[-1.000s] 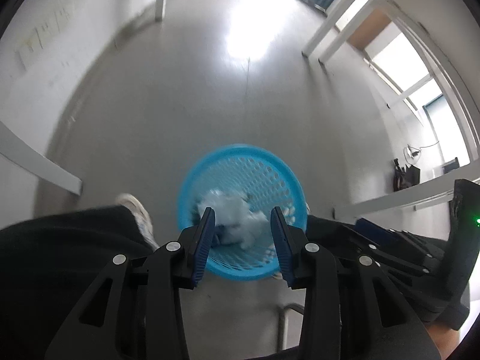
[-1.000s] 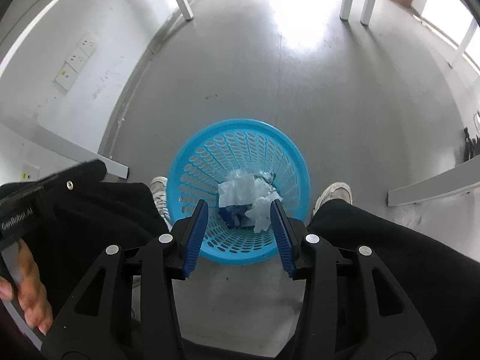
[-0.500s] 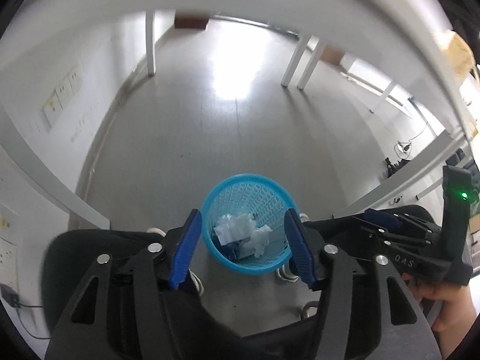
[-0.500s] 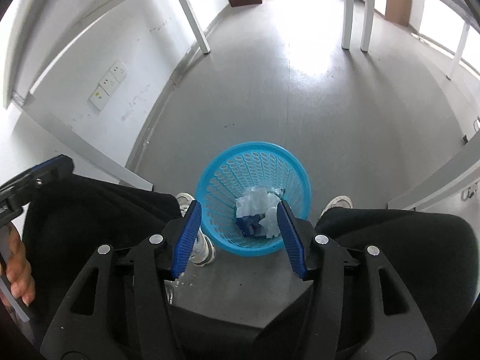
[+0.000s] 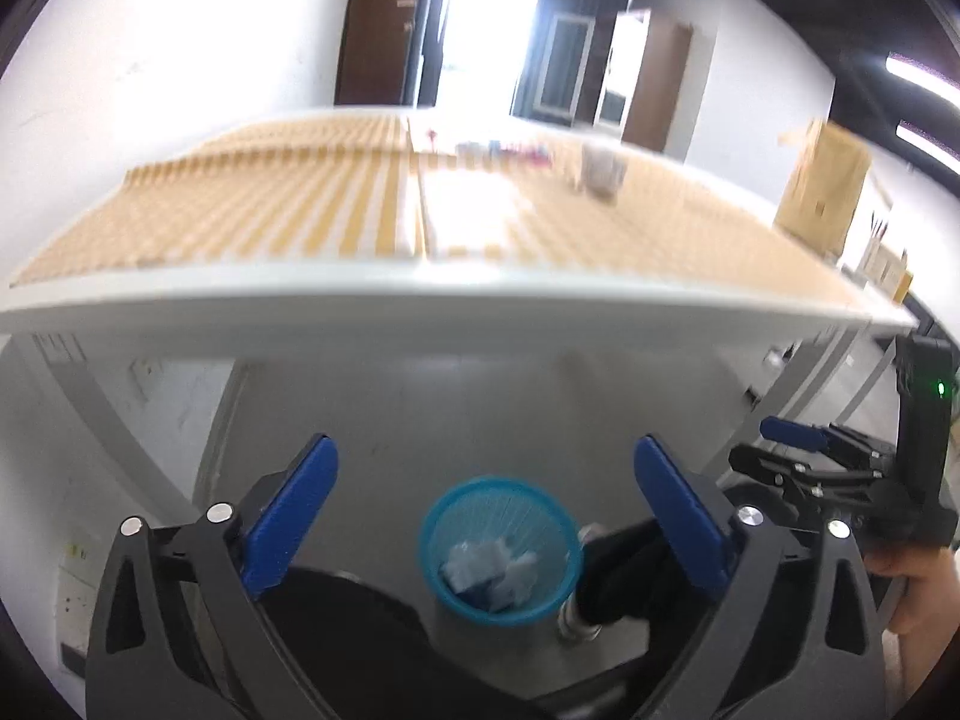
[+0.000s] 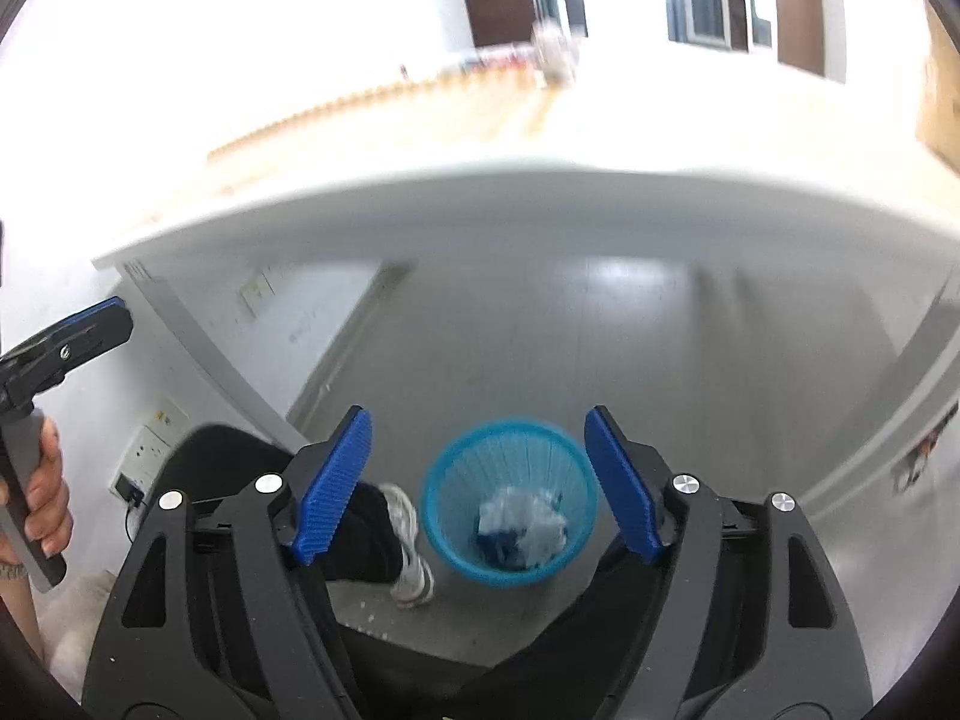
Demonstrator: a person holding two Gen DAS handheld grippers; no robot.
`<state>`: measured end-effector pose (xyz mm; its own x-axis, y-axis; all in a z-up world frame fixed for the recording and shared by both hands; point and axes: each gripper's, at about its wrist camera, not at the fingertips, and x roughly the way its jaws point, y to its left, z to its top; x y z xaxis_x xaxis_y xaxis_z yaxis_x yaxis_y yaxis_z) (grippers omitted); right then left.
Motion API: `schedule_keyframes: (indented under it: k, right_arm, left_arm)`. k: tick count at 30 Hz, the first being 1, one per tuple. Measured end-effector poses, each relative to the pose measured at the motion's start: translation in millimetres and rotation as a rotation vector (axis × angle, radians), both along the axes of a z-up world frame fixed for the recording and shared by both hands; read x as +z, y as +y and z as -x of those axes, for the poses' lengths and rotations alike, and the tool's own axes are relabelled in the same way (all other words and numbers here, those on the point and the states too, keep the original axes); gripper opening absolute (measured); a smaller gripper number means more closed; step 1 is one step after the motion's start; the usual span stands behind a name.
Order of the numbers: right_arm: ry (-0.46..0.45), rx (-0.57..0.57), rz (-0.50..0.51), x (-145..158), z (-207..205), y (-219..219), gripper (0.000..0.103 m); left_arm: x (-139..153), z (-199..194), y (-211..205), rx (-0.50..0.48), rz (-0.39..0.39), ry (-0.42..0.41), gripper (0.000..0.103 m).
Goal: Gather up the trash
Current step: 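Raise both open grippers back above the table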
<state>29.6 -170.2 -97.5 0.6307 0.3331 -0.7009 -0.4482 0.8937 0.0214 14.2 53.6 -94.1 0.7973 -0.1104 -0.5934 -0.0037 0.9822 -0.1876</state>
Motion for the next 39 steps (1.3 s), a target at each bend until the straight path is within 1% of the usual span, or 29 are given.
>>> schedule_keyframes:
  k: [3, 6, 8, 9, 10, 13, 16, 19, 22, 26, 33, 35, 37, 39]
  right_arm:
    - [-0.048, 0.003, -0.006, 23, -2, 3, 0.076]
    - [-0.082, -0.014, -0.010, 39, -14, 4, 0.078]
    - [-0.099, -0.033, -0.028, 52, -26, 3, 0.082]
    - [-0.106, -0.037, -0.035, 59, -31, 0, 0.087]
    - [-0.118, -0.041, -0.041, 65, -36, 1, 0.089]
    - [-0.156, -0.032, -0.049, 83, -51, 7, 0.092]
    - [-0.171, -0.036, -0.060, 94, -63, 9, 0.094]
    - [-0.185, -0.037, -0.057, 103, -78, 11, 0.094]
    - [-0.168, -0.024, -0.040, 109, -95, 17, 0.094]
    - [-0.156, -0.022, -0.027, 115, -116, 25, 0.094]
    - [-0.107, -0.026, -0.044, 121, -167, 39, 0.094]
    - [-0.084, -0.034, -0.046, 120, -184, 42, 0.094]
    - [-0.061, -0.037, -0.047, 118, -200, 45, 0.094]
    - [-0.053, -0.038, -0.043, 117, -214, 49, 0.094]
  left_arm:
    - [21, -7, 2, -0.015, 0.028, -0.024, 0.097]
    - [38, -17, 1, -0.007, -0.009, -0.067, 0.097]
    - [47, -25, 3, 0.011, -0.040, -0.076, 0.097]
    - [51, -30, 3, 0.017, -0.046, -0.076, 0.097]
    - [55, -37, 5, 0.022, -0.043, -0.080, 0.097]
    - [66, -52, 10, 0.029, -0.028, -0.096, 0.097]
    - [74, -71, 13, 0.035, -0.038, -0.105, 0.097]
    - [78, -91, 17, 0.046, -0.047, -0.098, 0.097]
    - [82, -112, 22, 0.065, -0.052, -0.081, 0.097]
    - [88, -133, 28, 0.079, -0.061, -0.084, 0.097]
    - [92, -186, 38, 0.090, -0.076, -0.036, 0.097]
    - [92, -201, 42, 0.093, -0.069, -0.015, 0.097]
    - [91, -217, 47, 0.084, -0.045, 0.009, 0.097]
    - [92, -231, 50, 0.086, -0.046, 0.022, 0.097]
